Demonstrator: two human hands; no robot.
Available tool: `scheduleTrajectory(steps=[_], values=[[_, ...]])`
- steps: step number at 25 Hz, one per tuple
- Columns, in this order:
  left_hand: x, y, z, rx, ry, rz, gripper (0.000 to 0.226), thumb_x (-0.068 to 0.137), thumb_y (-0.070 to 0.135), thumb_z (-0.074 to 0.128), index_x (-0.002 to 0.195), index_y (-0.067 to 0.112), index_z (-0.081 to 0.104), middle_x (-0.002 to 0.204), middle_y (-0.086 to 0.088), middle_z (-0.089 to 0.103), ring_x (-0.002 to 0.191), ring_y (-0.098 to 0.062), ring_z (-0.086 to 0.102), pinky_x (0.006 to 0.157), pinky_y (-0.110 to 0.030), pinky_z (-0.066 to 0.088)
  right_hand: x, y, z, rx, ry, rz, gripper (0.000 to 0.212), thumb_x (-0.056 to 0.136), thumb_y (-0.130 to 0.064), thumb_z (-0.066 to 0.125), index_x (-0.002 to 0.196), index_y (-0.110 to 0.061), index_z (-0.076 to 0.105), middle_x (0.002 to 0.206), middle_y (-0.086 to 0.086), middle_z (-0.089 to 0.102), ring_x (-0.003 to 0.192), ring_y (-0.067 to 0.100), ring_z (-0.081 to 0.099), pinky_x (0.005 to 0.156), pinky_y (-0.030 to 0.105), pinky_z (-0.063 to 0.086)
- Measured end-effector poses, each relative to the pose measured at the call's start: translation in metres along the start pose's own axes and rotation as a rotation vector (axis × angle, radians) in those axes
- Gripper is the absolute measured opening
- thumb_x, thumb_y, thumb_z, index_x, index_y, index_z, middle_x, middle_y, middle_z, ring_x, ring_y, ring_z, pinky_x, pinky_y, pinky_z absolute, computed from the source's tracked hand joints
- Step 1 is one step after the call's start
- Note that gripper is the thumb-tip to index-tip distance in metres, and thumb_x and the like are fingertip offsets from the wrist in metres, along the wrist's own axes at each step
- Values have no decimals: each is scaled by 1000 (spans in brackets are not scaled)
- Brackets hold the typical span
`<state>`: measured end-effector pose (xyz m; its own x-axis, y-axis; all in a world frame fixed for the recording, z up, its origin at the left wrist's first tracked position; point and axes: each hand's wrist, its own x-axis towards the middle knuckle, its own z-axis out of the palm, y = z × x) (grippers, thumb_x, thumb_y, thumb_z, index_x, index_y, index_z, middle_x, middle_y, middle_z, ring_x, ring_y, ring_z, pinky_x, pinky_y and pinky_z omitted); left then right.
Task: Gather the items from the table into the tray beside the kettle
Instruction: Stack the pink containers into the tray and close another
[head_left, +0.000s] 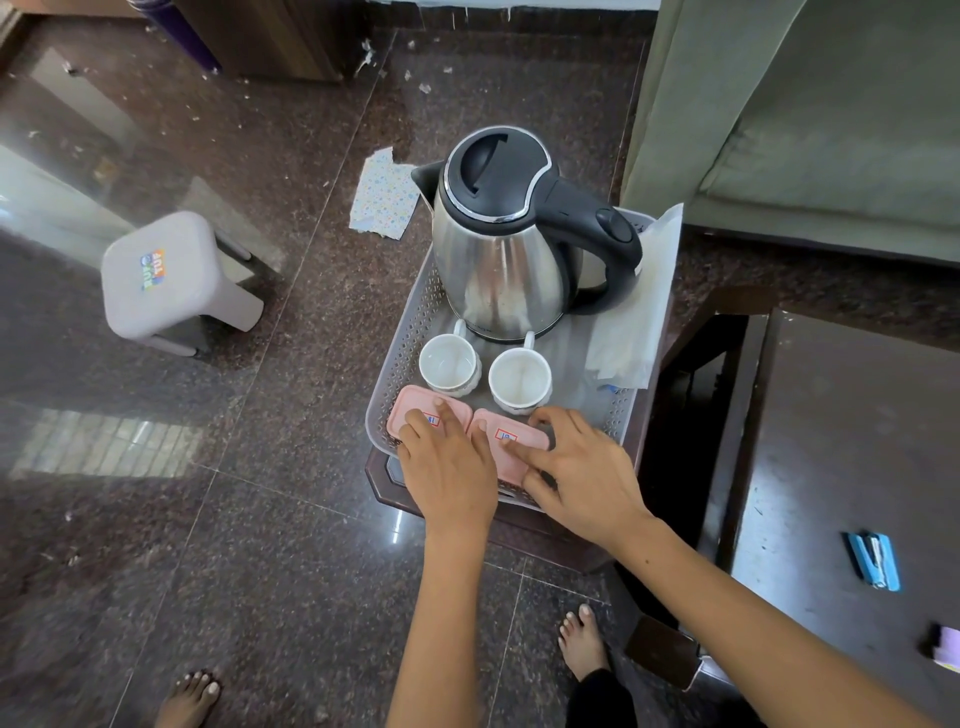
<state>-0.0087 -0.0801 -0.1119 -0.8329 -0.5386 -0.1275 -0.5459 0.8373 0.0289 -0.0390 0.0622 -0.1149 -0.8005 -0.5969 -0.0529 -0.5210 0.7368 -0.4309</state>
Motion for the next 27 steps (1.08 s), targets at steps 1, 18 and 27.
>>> scheduleTrajectory(steps=[1,18,27], values=[[-1,0,0,5,3,2,50,89,36,58,124,-1,58,100,-23,56,91,-38,53,75,-43,46,0,0,0,1,6,6,36,77,-36,48,106,-39,68,106,0,59,96,19,60,57,27,47],[-26,18,-31,-392,78,-22,30,93,19,50,116,5,61,112,-18,55,103,-35,51,86,-44,39,-11,4,-8,237,176,-16,37,82,-24,48,115,-25,65,113,3,57,103,16,56,53,26,51],[-143,193,-41,-784,-87,386,27,93,26,44,108,13,63,108,-4,56,101,-21,54,91,-33,44,-169,140,-86,449,556,442,26,87,-14,50,105,-18,69,114,-2,57,93,7,60,75,28,52]])
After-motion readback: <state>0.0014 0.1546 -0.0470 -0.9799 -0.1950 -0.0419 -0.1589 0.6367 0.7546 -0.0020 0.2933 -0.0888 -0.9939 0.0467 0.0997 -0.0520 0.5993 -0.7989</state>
